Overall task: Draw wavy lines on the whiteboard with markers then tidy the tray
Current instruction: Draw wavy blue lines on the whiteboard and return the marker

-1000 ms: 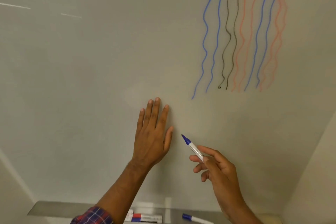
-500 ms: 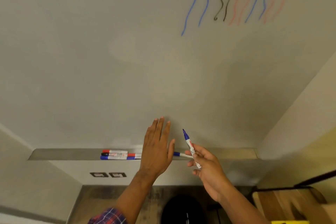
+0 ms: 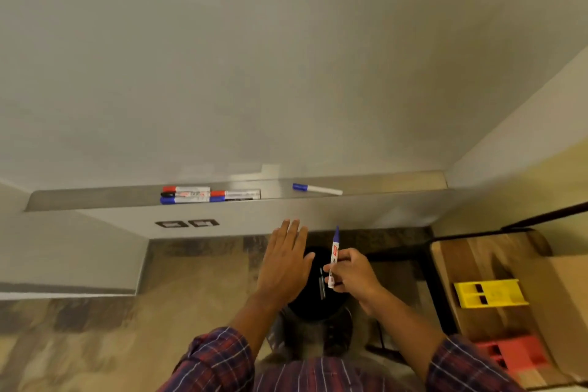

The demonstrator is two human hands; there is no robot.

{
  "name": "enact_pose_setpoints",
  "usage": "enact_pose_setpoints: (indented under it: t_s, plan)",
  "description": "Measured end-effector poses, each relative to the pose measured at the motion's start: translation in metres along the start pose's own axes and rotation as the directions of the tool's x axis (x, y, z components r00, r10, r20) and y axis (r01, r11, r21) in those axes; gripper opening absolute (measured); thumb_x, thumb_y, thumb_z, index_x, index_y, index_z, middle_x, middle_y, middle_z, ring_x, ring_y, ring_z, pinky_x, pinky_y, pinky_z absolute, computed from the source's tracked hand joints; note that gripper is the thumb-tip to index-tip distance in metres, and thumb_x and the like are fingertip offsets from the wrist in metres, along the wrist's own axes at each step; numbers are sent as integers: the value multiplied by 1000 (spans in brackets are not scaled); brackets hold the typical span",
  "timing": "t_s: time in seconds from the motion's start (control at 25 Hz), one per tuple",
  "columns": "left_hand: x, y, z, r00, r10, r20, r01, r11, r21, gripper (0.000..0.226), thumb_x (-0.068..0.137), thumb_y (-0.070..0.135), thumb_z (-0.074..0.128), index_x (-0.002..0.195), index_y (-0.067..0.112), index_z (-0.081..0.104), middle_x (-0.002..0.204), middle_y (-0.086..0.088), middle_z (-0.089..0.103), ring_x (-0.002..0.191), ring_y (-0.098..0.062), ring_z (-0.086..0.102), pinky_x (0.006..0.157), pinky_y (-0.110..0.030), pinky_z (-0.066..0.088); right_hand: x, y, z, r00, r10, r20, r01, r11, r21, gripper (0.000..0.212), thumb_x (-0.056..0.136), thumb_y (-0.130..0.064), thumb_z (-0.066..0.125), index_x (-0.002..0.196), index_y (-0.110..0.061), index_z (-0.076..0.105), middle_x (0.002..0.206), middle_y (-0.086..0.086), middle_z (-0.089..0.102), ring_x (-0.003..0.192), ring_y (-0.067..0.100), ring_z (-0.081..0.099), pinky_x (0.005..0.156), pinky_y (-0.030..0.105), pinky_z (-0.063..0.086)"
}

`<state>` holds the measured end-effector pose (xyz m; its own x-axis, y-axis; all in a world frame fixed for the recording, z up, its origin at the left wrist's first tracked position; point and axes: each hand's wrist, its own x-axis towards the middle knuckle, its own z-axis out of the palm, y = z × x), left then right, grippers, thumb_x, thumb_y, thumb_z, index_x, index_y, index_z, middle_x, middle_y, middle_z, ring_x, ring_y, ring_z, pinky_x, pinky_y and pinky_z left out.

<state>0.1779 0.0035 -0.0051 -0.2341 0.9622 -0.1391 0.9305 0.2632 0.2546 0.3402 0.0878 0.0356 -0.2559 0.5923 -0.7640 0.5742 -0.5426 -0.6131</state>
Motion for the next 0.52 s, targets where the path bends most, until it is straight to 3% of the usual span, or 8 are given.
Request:
enact_pose_setpoints:
  t_s: [0.12, 0.32, 0.44, 0.52]
  plan:
    - [-18, 4, 45, 993, 23, 118, -29, 998, 53, 66, 106, 48, 32, 160, 11, 39, 168, -14, 38, 160, -32, 26, 129, -48, 18, 28, 42, 12, 994, 99, -43, -102, 991, -82, 18, 94, -9, 69, 107, -18, 60, 102, 11, 71, 92, 28, 72, 74, 42, 62]
    - [-37, 0, 94, 976, -17, 217, -2, 996, 86, 66, 105, 48, 37, 159, 10, 42, 167, -16, 40, 158, -36, 31, 127, -52, 26, 78, 93, 27, 987, 123, -102, -145, 960, -240, 13, 96, -11, 61, 103, -21, 57, 100, 6, 67, 88, 26, 69, 77, 50, 62]
    - [-41, -2, 99, 974, -39, 224, 18, 996, 91, 65, 107, 46, 38, 160, 9, 40, 168, -17, 37, 159, -37, 28, 128, -52, 20, 100, 107, 29, 988, 132, -76, -147, 957, -251, 32, 95, -12, 64, 125, -19, 54, 113, 8, 67, 95, 28, 69, 80, 47, 60]
    - [-43, -5, 98, 972, -59, 226, 42, 996, 80, 66, 108, 44, 45, 163, 9, 34, 171, -18, 29, 161, -37, 20, 129, -51, 13, 104, 108, 29, 988, 135, -68, -148, 956, -254, 42, 95, -14, 65, 135, -19, 51, 114, 8, 67, 93, 26, 69, 74, 42, 59]
